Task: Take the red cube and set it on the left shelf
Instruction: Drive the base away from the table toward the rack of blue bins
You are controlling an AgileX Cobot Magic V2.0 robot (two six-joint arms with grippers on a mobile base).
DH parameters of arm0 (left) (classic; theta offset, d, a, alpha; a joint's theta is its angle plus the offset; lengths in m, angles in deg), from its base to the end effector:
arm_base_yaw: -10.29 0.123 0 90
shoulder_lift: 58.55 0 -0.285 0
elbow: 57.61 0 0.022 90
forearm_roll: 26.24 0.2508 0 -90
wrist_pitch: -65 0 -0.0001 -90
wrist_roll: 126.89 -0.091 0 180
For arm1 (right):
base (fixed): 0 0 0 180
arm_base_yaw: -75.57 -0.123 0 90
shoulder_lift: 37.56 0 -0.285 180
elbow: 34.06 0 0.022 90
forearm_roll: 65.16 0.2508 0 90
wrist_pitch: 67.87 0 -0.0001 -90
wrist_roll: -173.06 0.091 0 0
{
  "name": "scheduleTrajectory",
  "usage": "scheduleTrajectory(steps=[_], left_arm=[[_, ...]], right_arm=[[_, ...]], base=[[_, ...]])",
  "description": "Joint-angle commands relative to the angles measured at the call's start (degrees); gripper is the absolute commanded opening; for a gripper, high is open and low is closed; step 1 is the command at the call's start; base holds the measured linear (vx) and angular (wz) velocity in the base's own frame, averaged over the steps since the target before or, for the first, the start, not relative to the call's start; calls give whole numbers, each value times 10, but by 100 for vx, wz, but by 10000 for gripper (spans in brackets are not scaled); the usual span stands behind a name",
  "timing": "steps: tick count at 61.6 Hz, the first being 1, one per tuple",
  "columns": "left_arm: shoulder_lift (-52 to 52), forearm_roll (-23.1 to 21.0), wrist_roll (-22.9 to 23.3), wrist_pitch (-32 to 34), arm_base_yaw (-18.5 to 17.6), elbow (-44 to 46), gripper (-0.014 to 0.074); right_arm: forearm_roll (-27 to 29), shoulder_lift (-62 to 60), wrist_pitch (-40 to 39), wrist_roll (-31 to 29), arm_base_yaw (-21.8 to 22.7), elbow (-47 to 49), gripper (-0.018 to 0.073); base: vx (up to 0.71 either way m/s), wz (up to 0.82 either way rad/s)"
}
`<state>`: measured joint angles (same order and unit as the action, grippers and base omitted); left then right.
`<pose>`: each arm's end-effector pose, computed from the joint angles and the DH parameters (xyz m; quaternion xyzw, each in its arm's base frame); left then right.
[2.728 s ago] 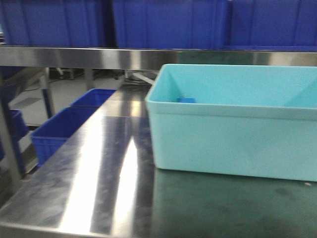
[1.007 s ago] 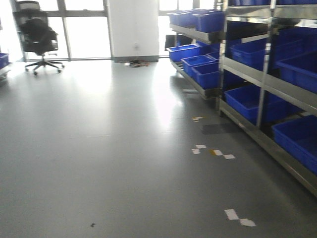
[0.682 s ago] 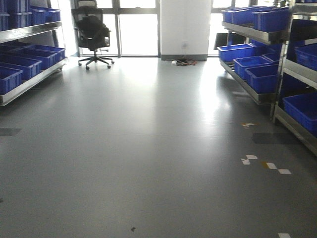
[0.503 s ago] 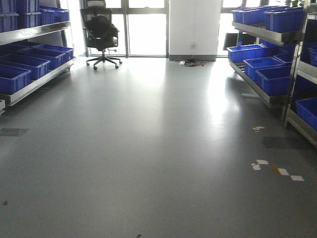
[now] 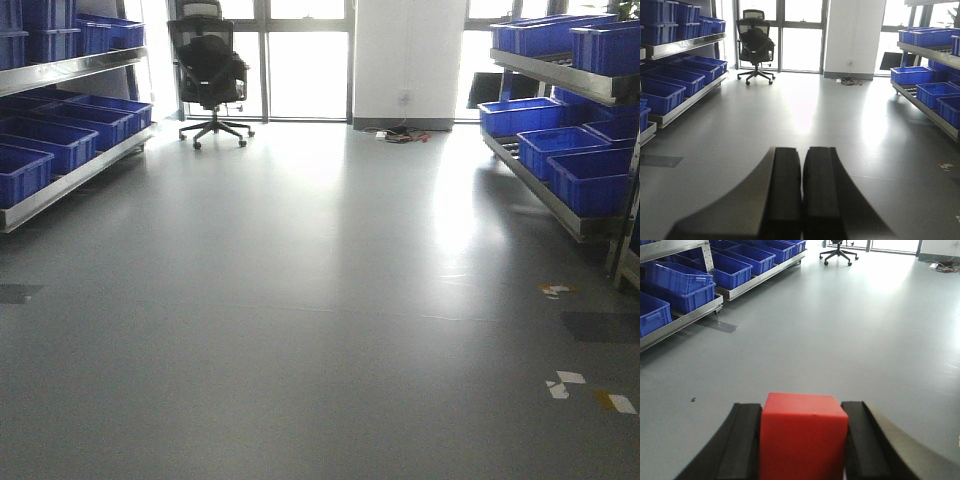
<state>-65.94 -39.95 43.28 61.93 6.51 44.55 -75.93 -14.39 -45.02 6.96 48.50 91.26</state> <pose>0.0562 -0.0049 0.2052 0.0041 0.6960 -0.0523 0.7161 0.0634 0.0250 0.2930 -0.1310 0.7565 0.1443 0.6242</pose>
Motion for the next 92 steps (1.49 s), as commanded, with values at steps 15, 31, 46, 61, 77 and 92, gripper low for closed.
scheduleTrajectory(steps=[15, 31, 46, 61, 77, 92], left_arm=[[7, -1, 0, 48, -2, -14, 101], [7, -1, 0, 48, -2, -14, 101], [7, -1, 0, 48, -2, -14, 101], [7, -1, 0, 48, -2, -14, 101], [7, -1, 0, 48, -2, -14, 101], [7, -1, 0, 48, -2, -14, 101]], right_arm=[[-10, 4, -55, 0, 3, 15, 52], [-10, 4, -55, 0, 3, 15, 52], [-10, 4, -55, 0, 3, 15, 52], [-10, 4, -55, 0, 3, 15, 52], [-10, 4, -55, 0, 3, 15, 52], [-10, 4, -55, 0, 3, 15, 52]], base=[[53, -2], [54, 4], [58, 22], [60, 39], [63, 46], [62, 51]])
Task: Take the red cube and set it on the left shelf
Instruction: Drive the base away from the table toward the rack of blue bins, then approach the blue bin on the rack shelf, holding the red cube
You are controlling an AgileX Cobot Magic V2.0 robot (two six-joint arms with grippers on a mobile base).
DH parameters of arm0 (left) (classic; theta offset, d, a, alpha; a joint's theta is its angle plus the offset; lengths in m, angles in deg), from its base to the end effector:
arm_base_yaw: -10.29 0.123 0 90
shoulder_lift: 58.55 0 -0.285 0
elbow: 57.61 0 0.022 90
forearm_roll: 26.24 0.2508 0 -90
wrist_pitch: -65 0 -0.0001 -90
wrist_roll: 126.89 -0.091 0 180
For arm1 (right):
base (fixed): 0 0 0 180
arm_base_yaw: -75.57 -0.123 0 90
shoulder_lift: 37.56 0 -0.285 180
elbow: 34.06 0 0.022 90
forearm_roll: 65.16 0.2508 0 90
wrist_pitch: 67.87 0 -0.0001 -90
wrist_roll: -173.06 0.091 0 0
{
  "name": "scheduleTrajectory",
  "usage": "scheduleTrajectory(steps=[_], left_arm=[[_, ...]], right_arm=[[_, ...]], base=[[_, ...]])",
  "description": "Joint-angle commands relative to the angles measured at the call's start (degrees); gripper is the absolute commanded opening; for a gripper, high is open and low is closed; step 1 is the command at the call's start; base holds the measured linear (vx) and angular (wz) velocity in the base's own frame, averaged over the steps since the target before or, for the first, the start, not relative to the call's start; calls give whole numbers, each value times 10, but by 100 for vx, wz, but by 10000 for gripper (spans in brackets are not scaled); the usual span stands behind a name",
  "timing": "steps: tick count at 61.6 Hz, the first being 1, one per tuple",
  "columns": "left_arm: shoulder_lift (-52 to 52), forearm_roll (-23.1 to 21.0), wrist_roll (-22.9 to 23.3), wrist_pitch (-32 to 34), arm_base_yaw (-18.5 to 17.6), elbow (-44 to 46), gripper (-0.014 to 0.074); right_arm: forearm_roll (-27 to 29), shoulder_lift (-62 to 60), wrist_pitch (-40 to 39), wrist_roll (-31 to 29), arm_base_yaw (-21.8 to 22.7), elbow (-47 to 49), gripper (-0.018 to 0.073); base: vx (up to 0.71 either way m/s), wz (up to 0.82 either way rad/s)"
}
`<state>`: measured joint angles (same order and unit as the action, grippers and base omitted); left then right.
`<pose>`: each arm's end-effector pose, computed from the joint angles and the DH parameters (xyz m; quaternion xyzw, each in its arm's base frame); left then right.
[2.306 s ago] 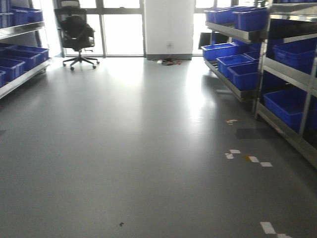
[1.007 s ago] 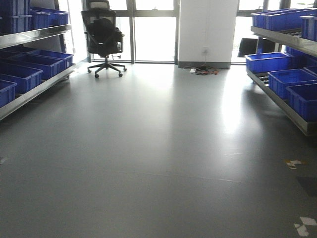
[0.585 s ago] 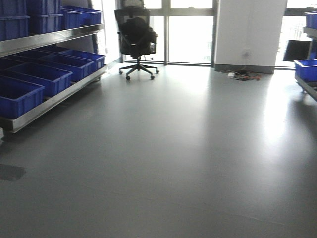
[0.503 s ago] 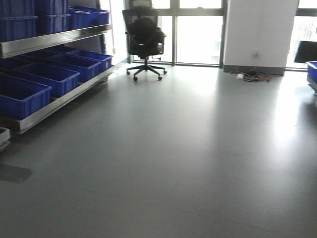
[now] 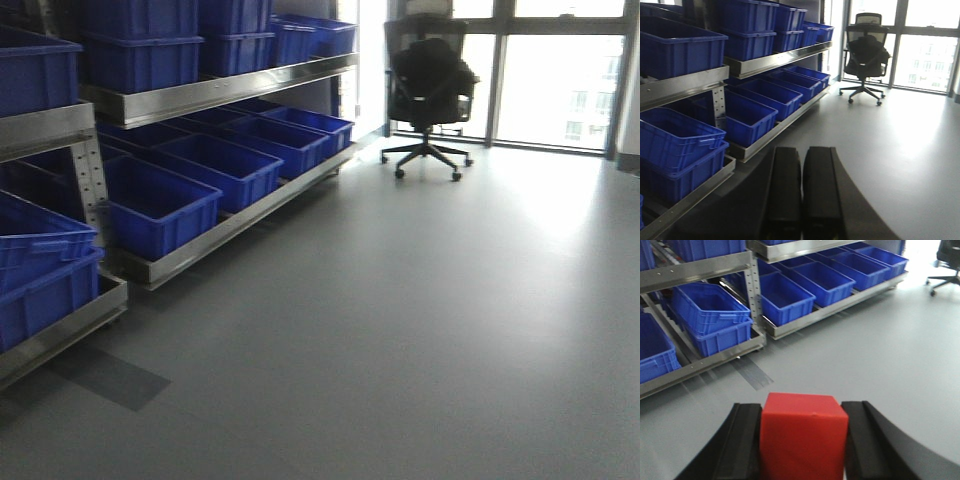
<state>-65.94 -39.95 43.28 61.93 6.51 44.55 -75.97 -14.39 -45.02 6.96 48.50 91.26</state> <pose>0.0562 -0.0049 0.2052 0.0041 0.6960 -0.0523 0.7161 0.0634 0.0249 0.2931 -0.1311 0.7565 0.1440 0.6243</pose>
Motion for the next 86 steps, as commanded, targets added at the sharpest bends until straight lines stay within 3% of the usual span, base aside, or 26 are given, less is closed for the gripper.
scheduleTrajectory(steps=[1, 86], left_arm=[[7, -1, 0, 48, -2, -14, 101], [7, -1, 0, 48, -2, -14, 101]], right_arm=[[-10, 4, -55, 0, 3, 15, 52], [-10, 4, -55, 0, 3, 15, 52]], base=[[61, 59], [53, 68]])
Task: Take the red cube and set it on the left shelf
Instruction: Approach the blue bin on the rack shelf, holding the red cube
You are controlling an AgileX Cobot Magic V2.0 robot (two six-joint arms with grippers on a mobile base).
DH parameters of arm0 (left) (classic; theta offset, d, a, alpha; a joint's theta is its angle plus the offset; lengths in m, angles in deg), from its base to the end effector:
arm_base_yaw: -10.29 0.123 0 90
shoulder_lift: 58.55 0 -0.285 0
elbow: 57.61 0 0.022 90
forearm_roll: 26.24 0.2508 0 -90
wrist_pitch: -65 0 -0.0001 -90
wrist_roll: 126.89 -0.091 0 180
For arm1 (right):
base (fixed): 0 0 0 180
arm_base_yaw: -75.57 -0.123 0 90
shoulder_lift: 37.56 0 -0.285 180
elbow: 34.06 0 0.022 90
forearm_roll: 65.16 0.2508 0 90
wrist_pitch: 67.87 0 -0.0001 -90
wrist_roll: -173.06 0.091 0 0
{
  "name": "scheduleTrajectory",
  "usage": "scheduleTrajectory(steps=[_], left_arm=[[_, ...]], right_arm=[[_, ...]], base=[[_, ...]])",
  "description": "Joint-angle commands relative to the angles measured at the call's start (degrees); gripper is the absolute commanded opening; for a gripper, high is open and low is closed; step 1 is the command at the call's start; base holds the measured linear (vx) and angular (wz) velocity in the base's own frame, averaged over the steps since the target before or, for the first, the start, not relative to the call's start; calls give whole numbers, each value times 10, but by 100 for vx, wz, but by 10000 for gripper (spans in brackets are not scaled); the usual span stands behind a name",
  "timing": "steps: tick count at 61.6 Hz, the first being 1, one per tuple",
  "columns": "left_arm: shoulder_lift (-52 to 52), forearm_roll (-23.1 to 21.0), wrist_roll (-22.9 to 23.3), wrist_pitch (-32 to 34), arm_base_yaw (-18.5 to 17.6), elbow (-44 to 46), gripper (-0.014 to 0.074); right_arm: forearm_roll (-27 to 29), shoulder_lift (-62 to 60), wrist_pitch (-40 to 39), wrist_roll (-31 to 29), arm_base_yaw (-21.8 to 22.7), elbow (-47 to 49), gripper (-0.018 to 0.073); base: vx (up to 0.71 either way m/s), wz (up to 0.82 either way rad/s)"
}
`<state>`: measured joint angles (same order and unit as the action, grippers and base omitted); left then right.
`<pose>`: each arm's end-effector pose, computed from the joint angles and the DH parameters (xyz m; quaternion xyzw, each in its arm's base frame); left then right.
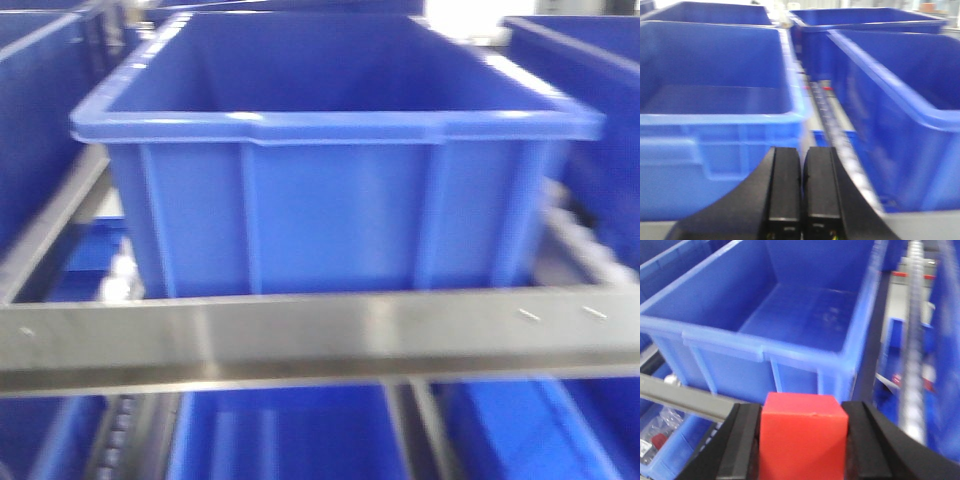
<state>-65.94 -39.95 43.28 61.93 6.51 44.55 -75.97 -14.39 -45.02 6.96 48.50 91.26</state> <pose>0.0562 -0.0049 0.2052 0.0041 0.6960 -0.0523 0.7161 0.0634 0.0249 0.2931 -0.1311 0.7565 0.1440 0.6243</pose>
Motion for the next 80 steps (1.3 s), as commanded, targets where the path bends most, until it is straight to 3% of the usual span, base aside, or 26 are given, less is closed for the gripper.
scheduleTrajectory(steps=[1, 80], left_arm=[[7, -1, 0, 48, -2, -14, 101], [7, -1, 0, 48, -2, -14, 101]], right_arm=[[-10, 4, -55, 0, 3, 15, 52], [-10, 4, -55, 0, 3, 15, 52]], base=[[28, 54], [11, 7]])
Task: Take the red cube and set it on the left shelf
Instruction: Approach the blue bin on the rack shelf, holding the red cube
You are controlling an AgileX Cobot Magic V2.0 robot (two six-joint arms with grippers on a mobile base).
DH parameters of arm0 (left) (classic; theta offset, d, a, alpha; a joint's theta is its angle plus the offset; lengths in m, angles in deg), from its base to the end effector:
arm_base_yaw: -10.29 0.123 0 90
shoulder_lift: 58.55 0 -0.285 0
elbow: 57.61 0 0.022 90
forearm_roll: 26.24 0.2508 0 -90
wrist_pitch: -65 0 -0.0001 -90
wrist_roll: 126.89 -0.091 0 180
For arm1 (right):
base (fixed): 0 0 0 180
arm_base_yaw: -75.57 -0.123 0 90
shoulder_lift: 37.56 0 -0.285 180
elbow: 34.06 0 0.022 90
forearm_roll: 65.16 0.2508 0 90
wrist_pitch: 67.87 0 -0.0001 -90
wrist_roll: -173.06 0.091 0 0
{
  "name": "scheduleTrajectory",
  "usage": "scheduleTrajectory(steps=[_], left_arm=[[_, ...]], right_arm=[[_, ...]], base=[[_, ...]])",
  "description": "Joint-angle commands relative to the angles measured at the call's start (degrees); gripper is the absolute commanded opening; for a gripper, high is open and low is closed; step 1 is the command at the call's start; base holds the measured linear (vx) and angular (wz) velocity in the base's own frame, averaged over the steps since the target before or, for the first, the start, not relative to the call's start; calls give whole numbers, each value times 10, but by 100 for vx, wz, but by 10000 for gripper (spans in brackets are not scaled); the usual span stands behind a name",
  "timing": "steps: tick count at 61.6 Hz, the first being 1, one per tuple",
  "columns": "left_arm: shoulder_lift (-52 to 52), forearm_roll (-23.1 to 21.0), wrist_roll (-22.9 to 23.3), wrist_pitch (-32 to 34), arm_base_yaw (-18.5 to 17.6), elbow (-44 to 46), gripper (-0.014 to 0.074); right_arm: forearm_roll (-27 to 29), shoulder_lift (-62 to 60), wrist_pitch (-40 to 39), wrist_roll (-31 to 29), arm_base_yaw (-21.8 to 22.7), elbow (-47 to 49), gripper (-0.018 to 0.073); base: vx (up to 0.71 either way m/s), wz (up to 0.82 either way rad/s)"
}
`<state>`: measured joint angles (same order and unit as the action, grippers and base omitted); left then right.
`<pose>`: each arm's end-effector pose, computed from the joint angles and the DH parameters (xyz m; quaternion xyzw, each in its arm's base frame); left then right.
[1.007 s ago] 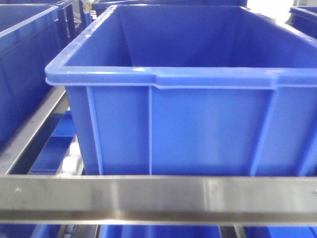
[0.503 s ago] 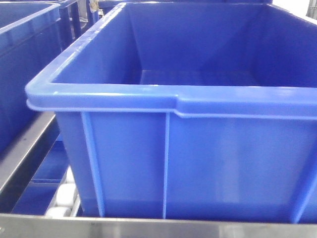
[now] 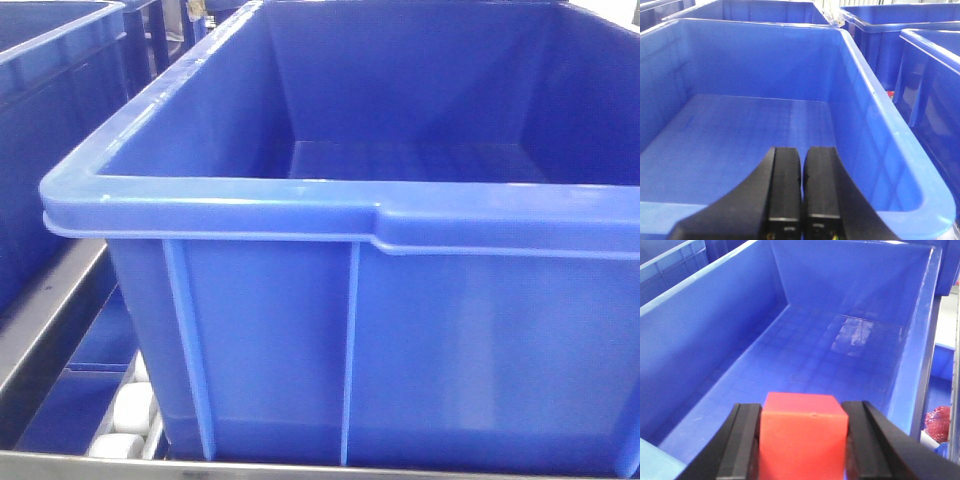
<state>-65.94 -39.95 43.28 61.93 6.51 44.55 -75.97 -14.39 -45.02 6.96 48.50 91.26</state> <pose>0.0562 -0.0049 0.2052 0.0041 0.6960 -0.0523 0.7161 0.0634 0.0249 0.2931 -0.1311 0.7565 0.1440 0.6243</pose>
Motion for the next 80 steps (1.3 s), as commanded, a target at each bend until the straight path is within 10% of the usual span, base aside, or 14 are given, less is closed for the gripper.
scheduleTrajectory(steps=[1, 48, 80], left_arm=[[7, -1, 0, 48, -2, -14, 101], [7, -1, 0, 48, -2, -14, 101], [7, -1, 0, 48, -2, -14, 101]], right_arm=[[-10, 4, -55, 0, 3, 15, 52], [-24, 33, -79, -16, 3, 69, 52], [-24, 524, 71, -71, -90, 429, 52]], base=[[0, 0], [0, 0], [0, 0]])
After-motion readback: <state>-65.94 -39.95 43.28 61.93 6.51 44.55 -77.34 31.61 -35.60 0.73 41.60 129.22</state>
